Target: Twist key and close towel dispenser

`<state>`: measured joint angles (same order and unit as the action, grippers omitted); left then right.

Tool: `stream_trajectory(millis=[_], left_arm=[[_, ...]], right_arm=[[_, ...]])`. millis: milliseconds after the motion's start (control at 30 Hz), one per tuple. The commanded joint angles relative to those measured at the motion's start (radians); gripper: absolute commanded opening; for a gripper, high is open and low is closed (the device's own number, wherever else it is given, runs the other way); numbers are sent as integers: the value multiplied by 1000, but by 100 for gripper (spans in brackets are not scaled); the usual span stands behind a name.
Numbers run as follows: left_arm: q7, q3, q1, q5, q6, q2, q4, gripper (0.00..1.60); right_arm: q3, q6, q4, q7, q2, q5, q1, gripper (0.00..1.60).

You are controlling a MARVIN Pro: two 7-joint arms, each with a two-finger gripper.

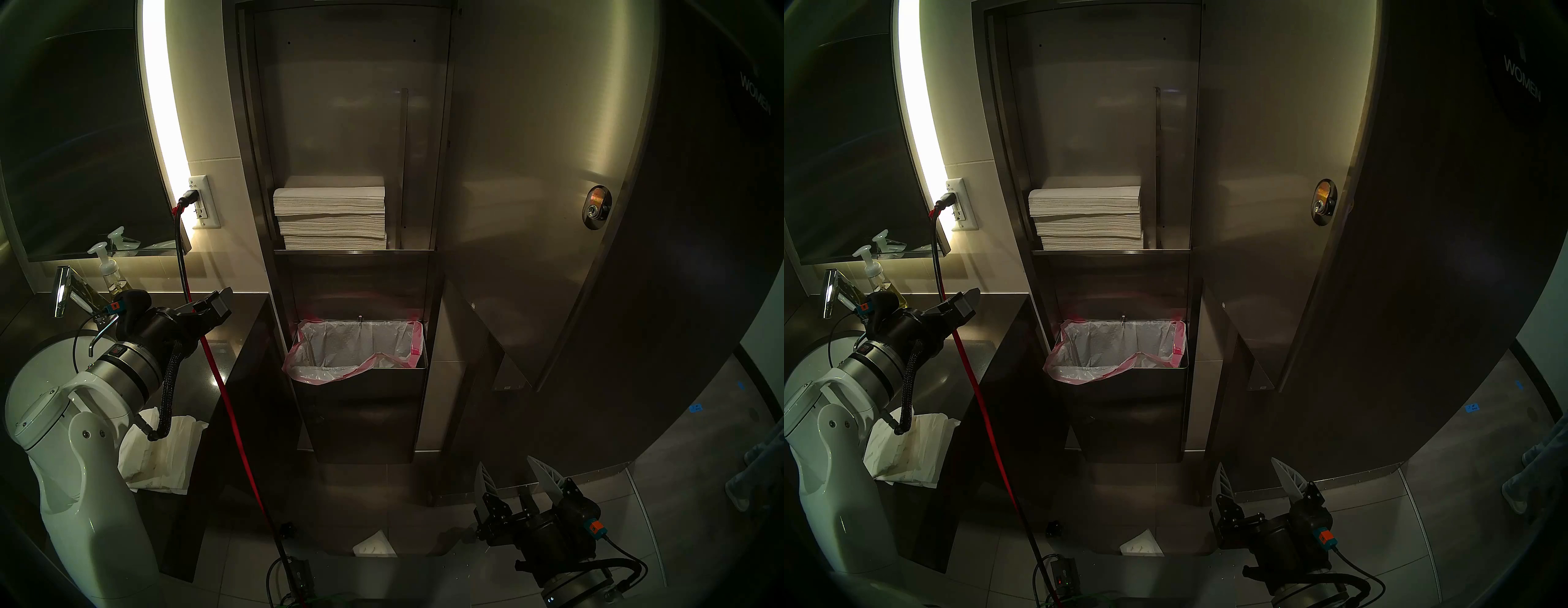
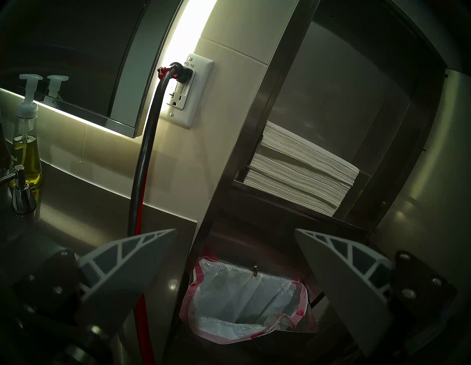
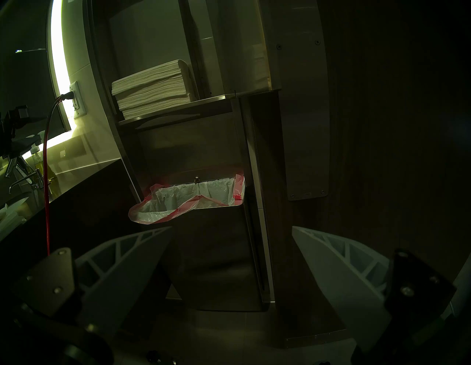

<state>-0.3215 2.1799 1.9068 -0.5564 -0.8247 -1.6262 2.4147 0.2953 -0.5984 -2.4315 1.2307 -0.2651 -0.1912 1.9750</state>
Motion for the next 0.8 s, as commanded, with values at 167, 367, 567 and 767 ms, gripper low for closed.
stream_trajectory(millis=[167, 367, 567, 767], left_arm=[[0, 0, -1, 0, 0, 0, 6, 160], [0, 0, -1, 0, 0, 0, 6, 160], [-1, 0, -1, 0, 0, 0, 6, 160], [-1, 0, -1, 0, 0, 0, 6, 160]], right_arm=[[3, 0, -3, -2, 0, 4, 0, 160], [4, 0, -3, -2, 0, 4, 1, 160], [5, 0, -3, -2, 0, 4, 2, 160], [6, 0, -3, -3, 0, 3, 3, 160]])
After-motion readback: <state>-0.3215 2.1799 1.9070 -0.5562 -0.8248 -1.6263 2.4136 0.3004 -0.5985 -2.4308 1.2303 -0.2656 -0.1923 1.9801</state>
